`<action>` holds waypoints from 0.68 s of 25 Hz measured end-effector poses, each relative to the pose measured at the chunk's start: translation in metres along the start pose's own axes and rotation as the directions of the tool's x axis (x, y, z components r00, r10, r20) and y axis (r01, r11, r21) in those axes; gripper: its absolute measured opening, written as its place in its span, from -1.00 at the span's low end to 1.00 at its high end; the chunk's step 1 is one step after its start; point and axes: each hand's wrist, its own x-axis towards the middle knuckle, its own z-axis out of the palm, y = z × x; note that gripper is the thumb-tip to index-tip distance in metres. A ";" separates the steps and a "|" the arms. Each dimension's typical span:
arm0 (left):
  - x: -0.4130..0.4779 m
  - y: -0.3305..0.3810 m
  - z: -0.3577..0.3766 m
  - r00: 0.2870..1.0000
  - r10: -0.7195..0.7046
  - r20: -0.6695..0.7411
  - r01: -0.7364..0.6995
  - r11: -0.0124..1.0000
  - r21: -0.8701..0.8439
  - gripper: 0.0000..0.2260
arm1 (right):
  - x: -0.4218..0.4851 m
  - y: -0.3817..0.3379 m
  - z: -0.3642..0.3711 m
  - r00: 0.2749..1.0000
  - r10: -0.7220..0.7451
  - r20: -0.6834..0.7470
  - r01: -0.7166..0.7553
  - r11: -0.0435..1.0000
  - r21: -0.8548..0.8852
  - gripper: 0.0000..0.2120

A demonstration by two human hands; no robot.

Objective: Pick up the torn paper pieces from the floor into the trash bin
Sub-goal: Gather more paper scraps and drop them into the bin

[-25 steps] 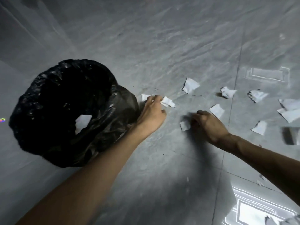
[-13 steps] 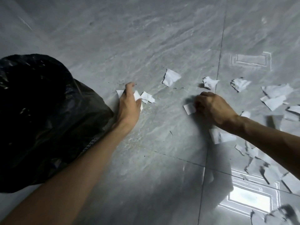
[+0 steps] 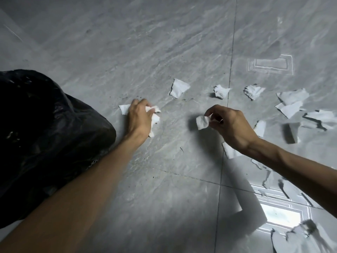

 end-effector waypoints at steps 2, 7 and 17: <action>0.007 -0.006 -0.011 0.979 -0.148 -0.141 0.141 0.988 -0.057 -0.89 | -0.001 -0.008 0.003 1.000 0.031 0.003 -0.031 0.997 0.078 -0.83; 0.011 -0.019 -0.017 0.953 -0.300 -0.049 0.304 0.943 0.134 -0.85 | -0.005 -0.024 0.011 0.993 0.115 0.005 -0.114 0.967 0.228 -0.83; -0.076 0.062 -0.137 0.994 0.112 0.010 -0.104 0.948 -0.300 -0.94 | -0.032 -0.069 0.007 0.942 0.309 0.128 -0.321 0.728 0.605 -0.90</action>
